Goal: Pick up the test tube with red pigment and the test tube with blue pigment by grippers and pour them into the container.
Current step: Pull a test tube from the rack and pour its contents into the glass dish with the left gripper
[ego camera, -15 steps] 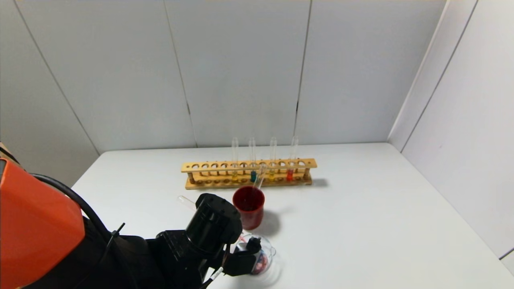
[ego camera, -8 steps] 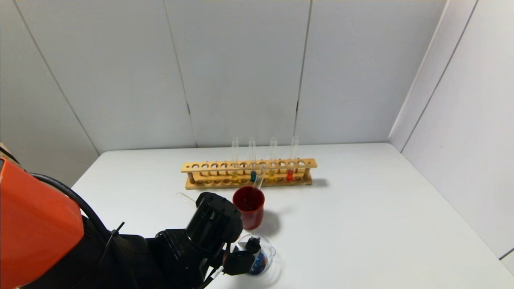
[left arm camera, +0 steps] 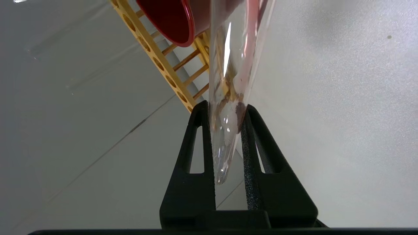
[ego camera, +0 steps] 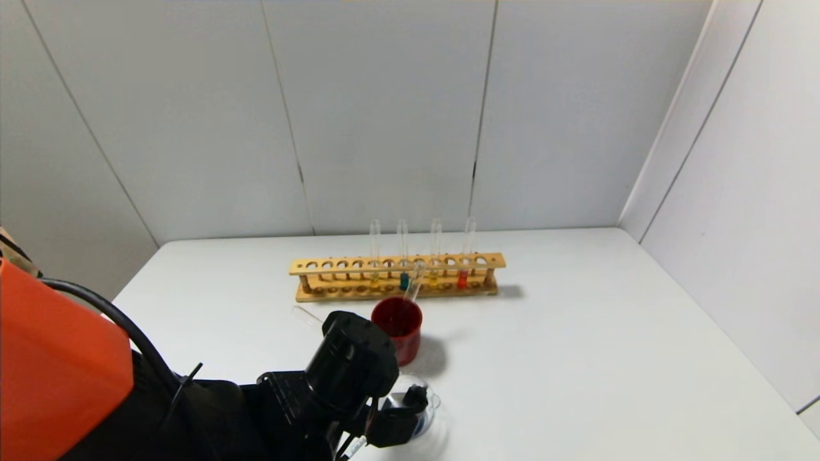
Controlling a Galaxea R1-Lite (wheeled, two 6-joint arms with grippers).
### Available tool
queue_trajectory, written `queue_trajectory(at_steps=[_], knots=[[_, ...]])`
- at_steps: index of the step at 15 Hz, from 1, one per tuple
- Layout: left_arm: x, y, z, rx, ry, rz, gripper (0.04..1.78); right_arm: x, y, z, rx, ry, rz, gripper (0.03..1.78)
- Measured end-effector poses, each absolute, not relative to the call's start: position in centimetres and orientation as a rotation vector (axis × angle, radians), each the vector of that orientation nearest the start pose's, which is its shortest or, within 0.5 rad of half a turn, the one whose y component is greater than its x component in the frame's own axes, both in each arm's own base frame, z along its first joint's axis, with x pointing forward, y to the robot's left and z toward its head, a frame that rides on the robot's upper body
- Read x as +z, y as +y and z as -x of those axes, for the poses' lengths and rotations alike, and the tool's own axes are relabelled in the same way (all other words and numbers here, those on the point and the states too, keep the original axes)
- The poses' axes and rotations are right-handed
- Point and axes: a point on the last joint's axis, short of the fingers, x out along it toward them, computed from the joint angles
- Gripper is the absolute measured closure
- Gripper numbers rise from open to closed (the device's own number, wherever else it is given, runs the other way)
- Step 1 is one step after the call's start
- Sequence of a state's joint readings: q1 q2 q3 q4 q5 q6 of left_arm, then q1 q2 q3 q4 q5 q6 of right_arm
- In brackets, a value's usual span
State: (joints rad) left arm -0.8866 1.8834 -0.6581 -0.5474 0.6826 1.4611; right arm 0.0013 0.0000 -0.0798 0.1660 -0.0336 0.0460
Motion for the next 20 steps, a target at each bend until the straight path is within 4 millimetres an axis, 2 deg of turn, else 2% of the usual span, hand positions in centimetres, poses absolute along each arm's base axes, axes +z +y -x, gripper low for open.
queue_trajectory(at_steps=[5,10,20], knots=[[8.5,-22.7,-19.4,-0.488,0.280,-1.962,1.52,8.0,-0.1,3.0,-0.034,0.085,-0.044,0.06],[8.1,-23.5,-18.9,-0.510,0.259,-1.980,1.52,8.0,-0.1,3.0,-0.034,0.085,-0.044,0.06],[7.1,-23.8,-18.9,-0.507,0.284,-2.012,1.52,8.0,-0.1,3.0,-0.034,0.085,-0.044,0.06]])
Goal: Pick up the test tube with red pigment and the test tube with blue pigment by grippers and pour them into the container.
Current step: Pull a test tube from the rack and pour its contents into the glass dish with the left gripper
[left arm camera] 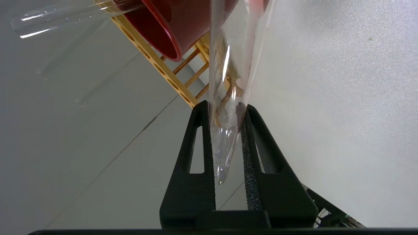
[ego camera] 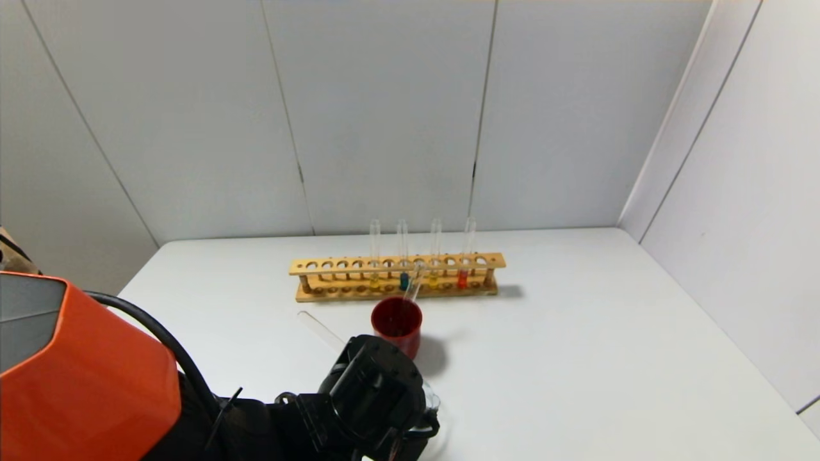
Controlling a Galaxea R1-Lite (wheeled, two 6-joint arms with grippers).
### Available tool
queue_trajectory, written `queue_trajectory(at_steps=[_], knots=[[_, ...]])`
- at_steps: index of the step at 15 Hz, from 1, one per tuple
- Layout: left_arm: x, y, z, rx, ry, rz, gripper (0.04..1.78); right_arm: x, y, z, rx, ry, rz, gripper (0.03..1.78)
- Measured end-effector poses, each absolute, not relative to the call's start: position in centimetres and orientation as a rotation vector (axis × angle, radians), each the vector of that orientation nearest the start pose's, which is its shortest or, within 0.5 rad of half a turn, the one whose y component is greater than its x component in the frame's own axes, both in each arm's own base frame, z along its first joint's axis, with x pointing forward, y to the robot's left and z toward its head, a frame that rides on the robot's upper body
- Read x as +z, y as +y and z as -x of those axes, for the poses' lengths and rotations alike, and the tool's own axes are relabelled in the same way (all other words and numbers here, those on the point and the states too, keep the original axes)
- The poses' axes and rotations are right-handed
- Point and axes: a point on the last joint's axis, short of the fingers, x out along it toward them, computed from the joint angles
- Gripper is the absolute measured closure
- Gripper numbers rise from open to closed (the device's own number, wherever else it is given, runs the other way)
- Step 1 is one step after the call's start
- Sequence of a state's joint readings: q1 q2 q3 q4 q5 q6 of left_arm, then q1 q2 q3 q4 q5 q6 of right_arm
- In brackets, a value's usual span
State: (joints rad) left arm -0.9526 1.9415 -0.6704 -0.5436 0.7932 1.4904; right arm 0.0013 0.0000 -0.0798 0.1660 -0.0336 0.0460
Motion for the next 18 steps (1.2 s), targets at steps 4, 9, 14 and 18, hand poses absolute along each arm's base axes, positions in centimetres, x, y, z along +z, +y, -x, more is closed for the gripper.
queue_trajectory(at_steps=[4,9,14,18], knots=[[6.98,-23.86,-18.94,-0.510,0.288,-2.016,1.52,8.03,-0.08,2.98,-0.034,0.085,-0.044,0.06],[6.78,-23.79,-18.89,-0.515,0.292,-2.020,1.52,8.04,-0.08,2.98,-0.034,0.085,-0.044,0.06],[6.63,-23.68,-18.81,-0.519,0.298,-2.028,1.52,8.03,-0.08,2.98,-0.034,0.085,-0.044,0.06],[6.68,-23.43,-18.64,-0.531,0.290,-2.083,1.52,8.03,-0.08,2.98,-0.033,0.085,-0.044,0.06]])
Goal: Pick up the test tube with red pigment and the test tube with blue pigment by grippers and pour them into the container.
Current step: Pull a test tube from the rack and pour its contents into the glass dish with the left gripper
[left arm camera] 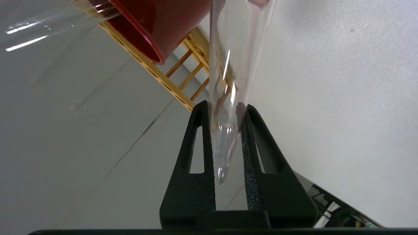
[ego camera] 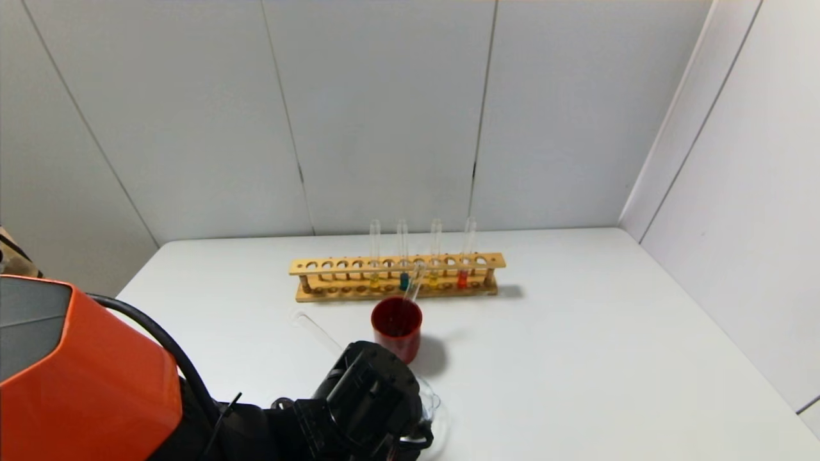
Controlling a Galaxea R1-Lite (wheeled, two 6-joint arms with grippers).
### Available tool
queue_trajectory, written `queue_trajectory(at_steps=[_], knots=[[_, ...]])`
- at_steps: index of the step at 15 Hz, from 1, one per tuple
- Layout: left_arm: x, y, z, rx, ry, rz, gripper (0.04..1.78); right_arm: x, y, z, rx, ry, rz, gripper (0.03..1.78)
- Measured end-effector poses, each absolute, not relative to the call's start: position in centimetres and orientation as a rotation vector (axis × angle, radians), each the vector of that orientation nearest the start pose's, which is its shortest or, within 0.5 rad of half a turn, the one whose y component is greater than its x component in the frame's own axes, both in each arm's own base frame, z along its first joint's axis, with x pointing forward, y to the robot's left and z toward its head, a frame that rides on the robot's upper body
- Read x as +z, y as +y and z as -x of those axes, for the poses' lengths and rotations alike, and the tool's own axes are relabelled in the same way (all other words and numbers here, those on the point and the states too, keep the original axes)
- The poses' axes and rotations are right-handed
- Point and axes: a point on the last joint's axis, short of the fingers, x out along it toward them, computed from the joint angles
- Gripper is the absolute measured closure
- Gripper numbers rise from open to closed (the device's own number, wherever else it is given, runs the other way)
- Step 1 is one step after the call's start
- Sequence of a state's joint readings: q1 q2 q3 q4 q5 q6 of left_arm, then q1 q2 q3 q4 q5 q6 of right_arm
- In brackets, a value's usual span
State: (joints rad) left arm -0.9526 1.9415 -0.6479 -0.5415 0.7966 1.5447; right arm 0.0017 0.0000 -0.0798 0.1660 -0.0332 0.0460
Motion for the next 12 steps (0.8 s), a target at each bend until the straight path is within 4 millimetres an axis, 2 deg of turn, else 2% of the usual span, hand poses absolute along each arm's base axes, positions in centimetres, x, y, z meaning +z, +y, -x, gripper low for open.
queue_trajectory(at_steps=[12], knots=[[7.17,-23.79,-18.63,-0.496,0.277,-2.141,1.52,8.03,-0.08,2.98,-0.034,0.085,-0.044,0.06]])
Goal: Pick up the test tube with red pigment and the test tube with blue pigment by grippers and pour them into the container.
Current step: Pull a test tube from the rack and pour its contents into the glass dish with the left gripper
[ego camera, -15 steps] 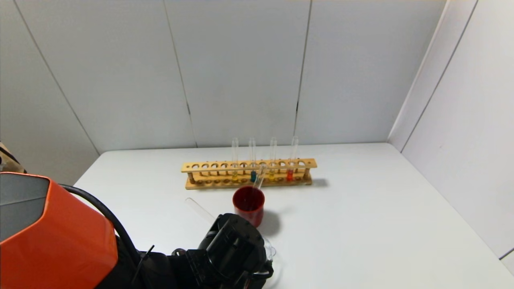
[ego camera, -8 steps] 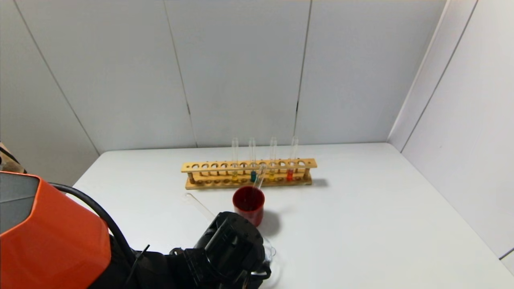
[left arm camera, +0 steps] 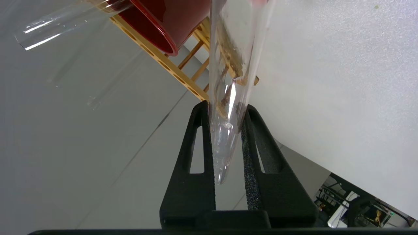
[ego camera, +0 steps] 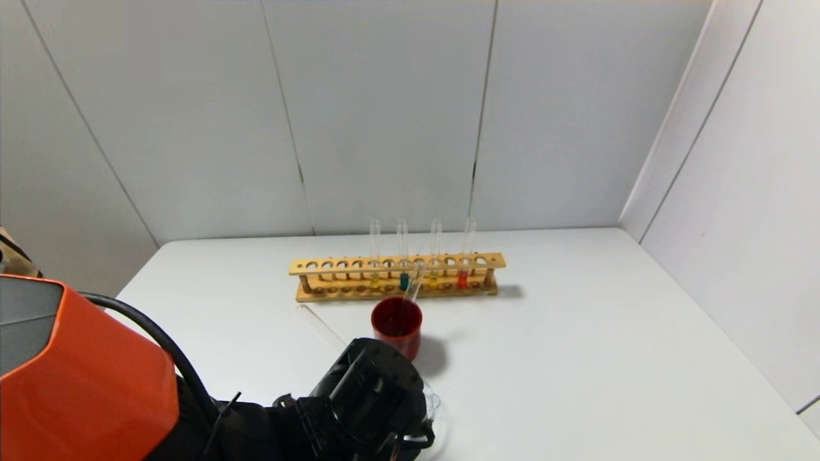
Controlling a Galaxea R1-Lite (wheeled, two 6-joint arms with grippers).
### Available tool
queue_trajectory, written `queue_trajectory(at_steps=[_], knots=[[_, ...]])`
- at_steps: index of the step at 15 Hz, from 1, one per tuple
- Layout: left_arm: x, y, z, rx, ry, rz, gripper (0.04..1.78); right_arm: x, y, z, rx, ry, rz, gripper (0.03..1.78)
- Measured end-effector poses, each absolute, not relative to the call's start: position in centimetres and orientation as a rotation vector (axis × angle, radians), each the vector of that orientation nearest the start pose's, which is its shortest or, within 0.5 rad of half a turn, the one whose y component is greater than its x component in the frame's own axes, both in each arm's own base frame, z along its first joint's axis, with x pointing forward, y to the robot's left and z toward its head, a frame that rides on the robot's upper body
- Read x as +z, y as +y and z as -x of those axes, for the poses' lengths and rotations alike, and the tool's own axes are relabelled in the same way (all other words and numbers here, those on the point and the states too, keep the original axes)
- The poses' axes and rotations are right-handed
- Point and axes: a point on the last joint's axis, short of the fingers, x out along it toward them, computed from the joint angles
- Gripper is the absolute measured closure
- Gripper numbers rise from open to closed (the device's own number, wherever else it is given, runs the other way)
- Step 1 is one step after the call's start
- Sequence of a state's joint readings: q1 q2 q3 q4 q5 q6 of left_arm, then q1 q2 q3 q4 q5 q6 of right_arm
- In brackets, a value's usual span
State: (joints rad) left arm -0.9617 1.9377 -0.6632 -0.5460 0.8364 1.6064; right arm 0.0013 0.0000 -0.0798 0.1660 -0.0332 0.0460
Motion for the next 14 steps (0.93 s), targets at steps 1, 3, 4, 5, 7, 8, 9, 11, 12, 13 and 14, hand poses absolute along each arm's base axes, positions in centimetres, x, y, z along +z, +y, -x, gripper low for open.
queue_trajectory(at_steps=[1,3,4,5,7,8,9,11,12,13,14], knots=[[7.18,-23.83,-18.60,-0.494,0.276,-2.141,1.52,8.03,-0.08,2.98,-0.034,0.085,-0.044,0.06],[7.23,-23.91,-18.49,-0.497,0.269,-2.152,1.52,8.03,-0.08,2.98,-0.035,0.085,-0.044,0.06],[7.26,-23.94,-18.44,-0.493,0.269,-2.157,1.52,8.03,-0.08,2.98,-0.034,0.085,-0.044,0.06],[7.31,-23.94,-18.40,-0.484,0.272,-2.160,1.52,8.03,-0.08,2.98,-0.034,0.085,-0.044,0.06],[7.36,-23.93,-18.38,-0.480,0.273,-2.162,1.52,8.03,-0.08,2.98,-0.034,0.085,-0.044,0.06],[7.35,-23.95,-18.34,-0.481,0.272,-2.163,1.52,8.03,-0.08,2.98,-0.034,0.085,-0.044,0.06],[7.35,-23.96,-18.32,-0.482,0.271,-2.164,1.52,8.03,-0.08,2.98,-0.034,0.085,-0.044,0.06],[7.34,-23.98,-18.30,-0.482,0.270,-2.165,1.52,8.03,-0.08,2.98,-0.035,0.085,-0.044,0.06],[7.35,-23.98,-18.30,-0.482,0.270,-2.163,1.52,8.03,-0.08,2.98,-0.035,0.085,-0.044,0.06],[7.36,-23.98,-18.30,-0.481,0.270,-2.162,1.52,8.03,-0.08,2.98,-0.035,0.085,-0.044,0.06],[7.40,-23.98,-18.30,-0.479,0.269,-2.156,1.52,8.03,-0.08,2.98,-0.034,0.085,-0.044,0.06]])
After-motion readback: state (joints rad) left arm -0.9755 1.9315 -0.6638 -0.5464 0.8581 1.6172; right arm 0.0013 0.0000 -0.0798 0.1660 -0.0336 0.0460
